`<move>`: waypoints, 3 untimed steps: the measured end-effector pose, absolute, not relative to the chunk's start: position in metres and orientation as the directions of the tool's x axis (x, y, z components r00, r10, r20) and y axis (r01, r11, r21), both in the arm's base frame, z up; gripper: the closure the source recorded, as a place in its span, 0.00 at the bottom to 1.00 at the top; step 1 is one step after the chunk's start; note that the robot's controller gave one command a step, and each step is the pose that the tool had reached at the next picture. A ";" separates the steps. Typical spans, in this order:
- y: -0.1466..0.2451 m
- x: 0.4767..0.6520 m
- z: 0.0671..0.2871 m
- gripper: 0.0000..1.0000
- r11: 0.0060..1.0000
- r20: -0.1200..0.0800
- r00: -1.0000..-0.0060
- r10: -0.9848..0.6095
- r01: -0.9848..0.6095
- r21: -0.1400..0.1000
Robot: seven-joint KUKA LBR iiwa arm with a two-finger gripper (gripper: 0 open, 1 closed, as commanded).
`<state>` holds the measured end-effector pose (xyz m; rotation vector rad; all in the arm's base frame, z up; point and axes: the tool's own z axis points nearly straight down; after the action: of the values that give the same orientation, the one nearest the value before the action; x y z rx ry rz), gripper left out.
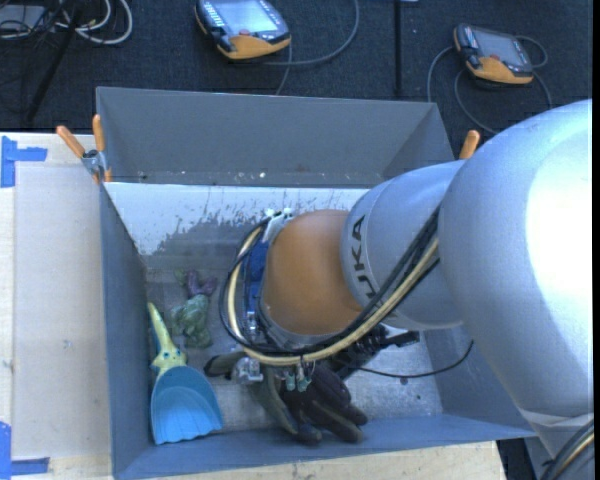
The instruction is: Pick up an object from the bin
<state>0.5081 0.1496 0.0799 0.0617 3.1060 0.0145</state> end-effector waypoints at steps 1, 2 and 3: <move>0.150 0.508 0.080 1.00 0.999 -0.035 -0.999 0.041 0.040 0.010; 0.153 0.502 0.119 1.00 0.999 0.006 -0.999 0.036 0.036 -0.002; 0.155 0.509 0.162 1.00 0.998 0.001 -0.998 0.065 0.065 0.000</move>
Offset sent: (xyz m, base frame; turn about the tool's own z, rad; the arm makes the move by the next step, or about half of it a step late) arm 0.0014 0.0084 0.0917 0.0065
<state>0.5092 0.1548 0.1620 0.1019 3.1413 0.0003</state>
